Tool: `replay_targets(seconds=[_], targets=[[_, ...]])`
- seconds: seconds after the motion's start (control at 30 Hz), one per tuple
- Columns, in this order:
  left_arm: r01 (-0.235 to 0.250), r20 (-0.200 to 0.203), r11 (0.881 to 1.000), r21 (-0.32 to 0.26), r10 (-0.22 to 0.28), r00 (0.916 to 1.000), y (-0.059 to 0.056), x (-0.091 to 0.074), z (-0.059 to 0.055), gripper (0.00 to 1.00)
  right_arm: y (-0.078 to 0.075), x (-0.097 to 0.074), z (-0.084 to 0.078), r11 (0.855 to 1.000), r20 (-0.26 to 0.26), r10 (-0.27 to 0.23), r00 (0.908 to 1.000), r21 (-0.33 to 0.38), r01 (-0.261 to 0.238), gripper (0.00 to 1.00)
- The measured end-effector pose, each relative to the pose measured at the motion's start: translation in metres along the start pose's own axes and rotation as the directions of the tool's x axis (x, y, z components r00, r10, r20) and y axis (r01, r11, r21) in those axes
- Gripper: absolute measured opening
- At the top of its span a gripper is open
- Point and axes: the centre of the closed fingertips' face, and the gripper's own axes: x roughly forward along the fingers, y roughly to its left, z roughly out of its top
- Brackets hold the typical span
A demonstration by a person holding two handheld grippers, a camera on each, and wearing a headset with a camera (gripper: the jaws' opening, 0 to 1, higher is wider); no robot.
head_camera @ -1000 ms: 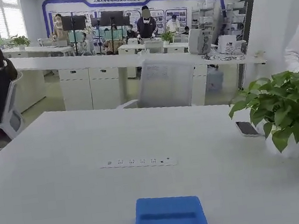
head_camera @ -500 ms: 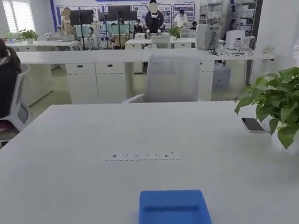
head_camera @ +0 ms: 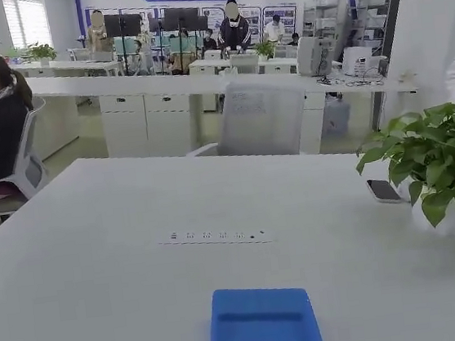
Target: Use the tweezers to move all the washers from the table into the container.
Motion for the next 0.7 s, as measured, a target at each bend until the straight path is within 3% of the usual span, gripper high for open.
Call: replay_targets(seconds=[0.7], targets=[[0.023, 0.005, 1.000, 0.005, -0.023, 0.9997, -0.0033, 0.0018, 0.0028, 0.97, -0.0023, 0.0029, -0.0025, 1.000, -0.015, -0.002, 0.9999, -0.006, 0.002, 0.95]])
